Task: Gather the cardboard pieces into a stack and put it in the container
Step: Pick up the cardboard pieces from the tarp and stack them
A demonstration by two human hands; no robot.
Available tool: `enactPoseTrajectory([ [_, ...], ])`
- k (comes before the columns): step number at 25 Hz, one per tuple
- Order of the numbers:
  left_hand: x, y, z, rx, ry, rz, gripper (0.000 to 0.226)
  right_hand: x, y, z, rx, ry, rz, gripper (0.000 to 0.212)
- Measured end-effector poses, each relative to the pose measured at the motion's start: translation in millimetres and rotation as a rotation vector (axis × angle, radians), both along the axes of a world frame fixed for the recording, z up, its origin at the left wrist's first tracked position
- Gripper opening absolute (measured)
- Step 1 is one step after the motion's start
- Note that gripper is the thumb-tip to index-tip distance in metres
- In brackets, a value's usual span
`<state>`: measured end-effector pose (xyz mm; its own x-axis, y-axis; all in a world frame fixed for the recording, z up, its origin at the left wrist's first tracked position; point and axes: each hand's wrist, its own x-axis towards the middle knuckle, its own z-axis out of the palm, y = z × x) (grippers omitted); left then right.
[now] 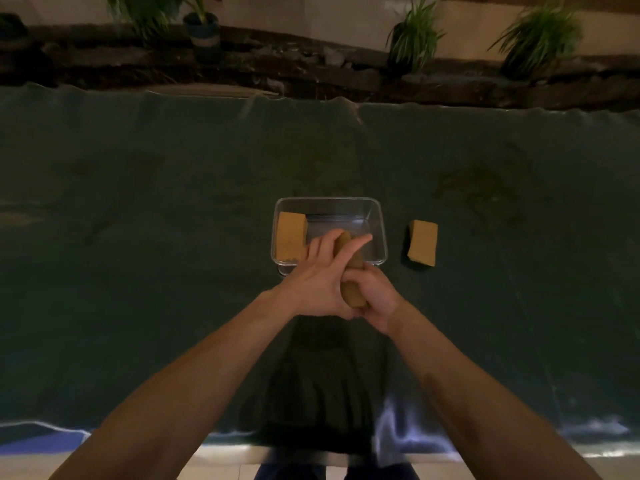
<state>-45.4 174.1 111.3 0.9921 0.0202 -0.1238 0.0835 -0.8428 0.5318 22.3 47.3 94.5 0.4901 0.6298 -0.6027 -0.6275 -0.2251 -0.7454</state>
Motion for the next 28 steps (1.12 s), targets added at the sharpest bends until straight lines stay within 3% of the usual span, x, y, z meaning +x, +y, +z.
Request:
enactPoseTrajectory([
  [2,9.9,-8.4,2.0,-0.174,0.023,0.009,0.129,2.7,-7.4,6.7,0.011,-0.015,-0.114,0.055],
  [3,14.8,-13.5,4.1,-0.374,0.043,0.067,0.125,6.6,-13.4,10.5,0.041,-0.022,-0.162,0.055],
  [5,25.3,-24.0,7.7,-0.907,0.067,0.313,0.103,17.2,-25.7,20.5,0.082,-0.082,-0.206,0.052],
  [7,37.7,-38.0,6.2,-1.173,0.18,0.503,0.072,28.2,-33.5,24.5,0.031,-0.218,-0.194,0.048],
  [9,52.6,-56.5,3.3,-1.121,0.265,0.576,0.047,35.8,-39.1,23.0,-0.044,-0.371,-0.185,0.049],
  [11,71.1,-75.1,3.6,-1.052,0.268,0.607,0.038,44.7,-49.9,21.3,-0.049,-0.398,-0.238,0.051],
  [16,121.5,-114.5,0.8,-1.018,0.222,0.648,0.032,99.0,-93.9,14.9,-0.149,-0.407,-0.179,0.052],
  [20,164.3,-139.8,-7.1,-0.965,0.301,0.683,0.038,149.8,-116.0,7.6,-0.264,-0.416,-0.1,0.047],
  [24,198.3,-158.7,-20.8,-0.943,0.319,0.776,0.029,186.9,-123.2,-10.9,-0.314,-0.311,-0.08,0.048],
  [28,205.9,-161.1,-47.7,-0.935,0.38,0.904,0.033,199.8,-125.2,-43.5,-0.372,-0.3,0.072,0.052],
])
